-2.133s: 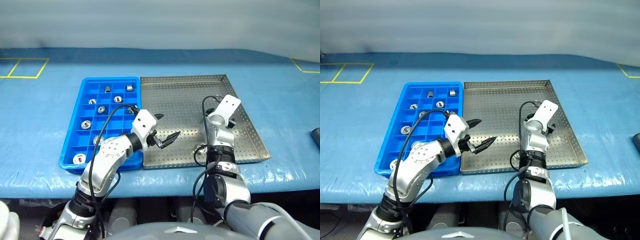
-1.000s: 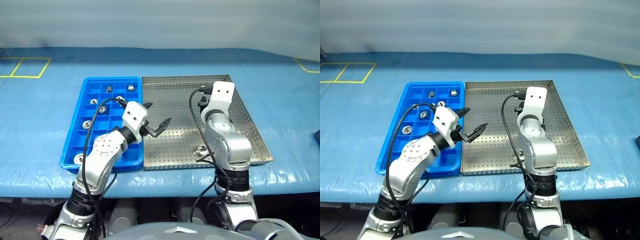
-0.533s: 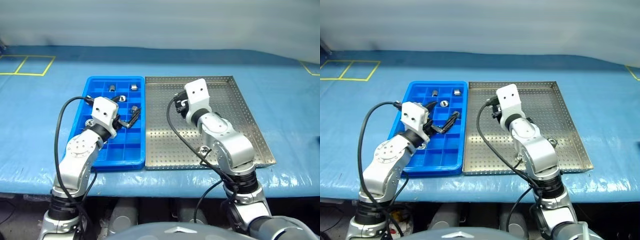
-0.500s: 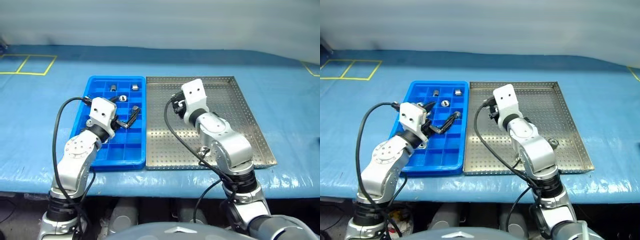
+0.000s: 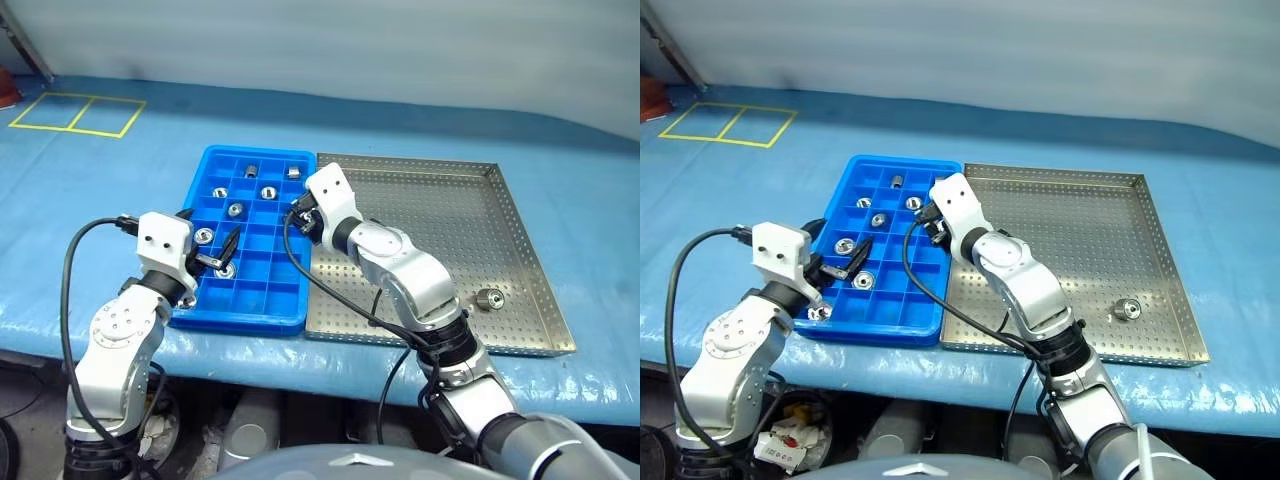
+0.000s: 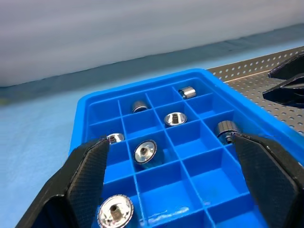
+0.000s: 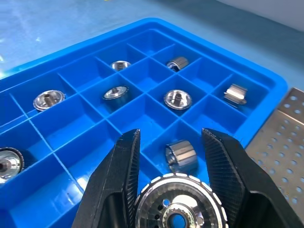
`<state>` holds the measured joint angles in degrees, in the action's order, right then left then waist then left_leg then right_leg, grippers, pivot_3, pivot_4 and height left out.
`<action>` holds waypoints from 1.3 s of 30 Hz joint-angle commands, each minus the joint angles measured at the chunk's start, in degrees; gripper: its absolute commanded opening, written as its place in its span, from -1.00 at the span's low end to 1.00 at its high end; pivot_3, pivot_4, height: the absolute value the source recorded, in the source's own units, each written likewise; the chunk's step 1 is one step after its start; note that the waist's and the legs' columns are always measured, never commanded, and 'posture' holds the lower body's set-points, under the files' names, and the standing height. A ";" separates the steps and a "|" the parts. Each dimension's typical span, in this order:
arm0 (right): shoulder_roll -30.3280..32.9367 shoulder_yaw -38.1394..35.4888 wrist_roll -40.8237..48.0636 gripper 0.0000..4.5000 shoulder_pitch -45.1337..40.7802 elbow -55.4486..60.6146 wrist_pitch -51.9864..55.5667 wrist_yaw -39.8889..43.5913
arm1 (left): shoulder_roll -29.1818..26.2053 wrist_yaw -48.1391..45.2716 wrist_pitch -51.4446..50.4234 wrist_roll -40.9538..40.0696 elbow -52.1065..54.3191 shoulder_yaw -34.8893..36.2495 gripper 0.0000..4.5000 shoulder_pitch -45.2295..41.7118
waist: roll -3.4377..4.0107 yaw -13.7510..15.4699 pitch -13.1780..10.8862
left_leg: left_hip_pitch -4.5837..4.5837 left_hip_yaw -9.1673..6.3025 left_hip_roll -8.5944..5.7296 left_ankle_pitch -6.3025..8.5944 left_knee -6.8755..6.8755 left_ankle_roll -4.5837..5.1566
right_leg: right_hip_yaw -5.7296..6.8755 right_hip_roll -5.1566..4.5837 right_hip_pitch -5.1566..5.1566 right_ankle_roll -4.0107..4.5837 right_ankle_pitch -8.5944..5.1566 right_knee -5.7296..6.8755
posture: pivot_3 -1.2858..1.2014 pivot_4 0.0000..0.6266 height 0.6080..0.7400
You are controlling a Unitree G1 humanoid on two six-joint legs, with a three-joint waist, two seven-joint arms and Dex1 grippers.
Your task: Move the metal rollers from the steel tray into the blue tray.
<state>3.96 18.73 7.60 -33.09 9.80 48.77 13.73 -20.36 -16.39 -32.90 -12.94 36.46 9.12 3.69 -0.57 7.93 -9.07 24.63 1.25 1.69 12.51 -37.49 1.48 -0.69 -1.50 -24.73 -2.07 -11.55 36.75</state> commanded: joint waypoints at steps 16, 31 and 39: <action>-5.68 -1.73 -0.92 -0.24 -5.98 -19.66 -14.43 5.11 | 1.79 1.94 0.22 -1.41 5.51 -1.01 1.00 4.18 | 0.00 6.15 0.00 | 0.10 0.10 -0.01 -0.01 0.31 -0.32 | 0.22 0.06 -0.21 0.19 -0.13 -0.04 | 0.44 -0.52 1.00; -2.76 -6.38 -0.83 0.99 -1.14 -9.11 -10.26 4.55 | 0.98 -1.95 0.07 -3.07 2.85 -5.36 1.00 -0.14 | 0.00 9.76 0.01 | 0.67 0.10 0.00 -0.05 0.25 -0.43 | 0.32 0.11 -0.74 0.12 -0.09 0.00 | 0.34 -0.52 1.00; 7.55 -9.89 -1.68 0.99 7.87 14.00 1.77 3.64 | -0.57 -8.09 1.04 -3.99 -4.47 -10.84 1.00 -8.60 | -0.01 6.89 0.04 | 0.77 0.07 -0.04 -0.05 0.06 -0.42 | 0.33 0.09 -0.73 0.13 -0.10 0.00 | 0.19 -0.52 1.00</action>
<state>10.50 10.63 5.96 -25.82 17.90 48.45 18.15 -20.56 -22.88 -33.27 -16.42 32.36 -0.85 -3.48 -0.57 14.82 -9.03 25.43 1.30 1.65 12.46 -37.45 1.06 -0.37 -1.41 -25.46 -1.94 -11.64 36.75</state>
